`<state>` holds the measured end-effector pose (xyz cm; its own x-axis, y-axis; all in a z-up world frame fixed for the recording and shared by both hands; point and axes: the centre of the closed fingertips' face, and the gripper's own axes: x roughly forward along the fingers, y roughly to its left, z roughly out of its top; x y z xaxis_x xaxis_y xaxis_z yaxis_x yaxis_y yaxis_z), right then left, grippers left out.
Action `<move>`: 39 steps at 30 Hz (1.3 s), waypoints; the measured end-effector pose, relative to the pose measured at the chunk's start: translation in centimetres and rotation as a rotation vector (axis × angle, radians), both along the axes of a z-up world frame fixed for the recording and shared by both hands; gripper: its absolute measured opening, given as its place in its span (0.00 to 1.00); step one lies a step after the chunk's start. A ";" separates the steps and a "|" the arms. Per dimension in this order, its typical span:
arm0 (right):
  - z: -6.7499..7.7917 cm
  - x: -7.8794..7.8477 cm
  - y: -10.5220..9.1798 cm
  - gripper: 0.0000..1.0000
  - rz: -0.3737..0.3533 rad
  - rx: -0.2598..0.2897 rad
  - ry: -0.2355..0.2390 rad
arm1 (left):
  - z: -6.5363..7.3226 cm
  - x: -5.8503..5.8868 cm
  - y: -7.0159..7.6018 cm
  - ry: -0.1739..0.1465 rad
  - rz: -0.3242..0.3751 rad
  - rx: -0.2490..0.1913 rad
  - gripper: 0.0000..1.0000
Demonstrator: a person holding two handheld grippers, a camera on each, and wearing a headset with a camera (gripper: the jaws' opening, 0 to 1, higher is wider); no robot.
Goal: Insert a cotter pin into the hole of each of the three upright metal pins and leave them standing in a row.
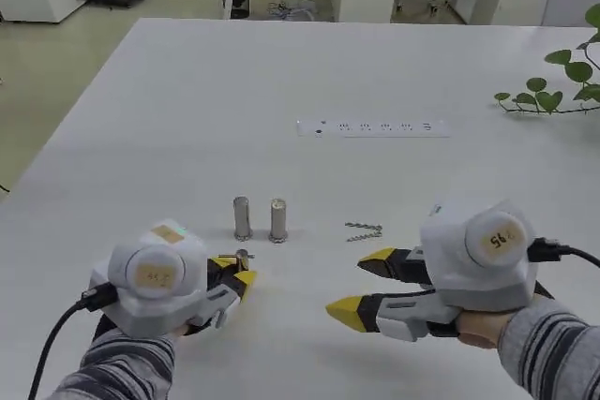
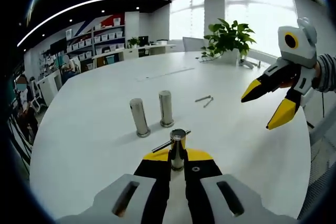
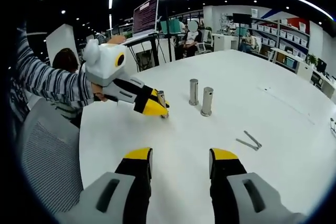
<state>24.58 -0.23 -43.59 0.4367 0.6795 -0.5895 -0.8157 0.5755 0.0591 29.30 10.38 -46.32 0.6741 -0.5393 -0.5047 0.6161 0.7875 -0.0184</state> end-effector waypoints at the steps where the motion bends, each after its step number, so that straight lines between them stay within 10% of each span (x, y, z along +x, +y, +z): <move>1: 0.0 0.0 0.1 0.40 0.002 0.001 0.000 | -0.1 0.1 0.2 0.004 -0.002 0.003 0.05; 39: -0.6 0.4 0.0 0.42 -0.045 0.026 0.031 | -1.4 1.0 1.3 0.043 0.020 -0.008 0.17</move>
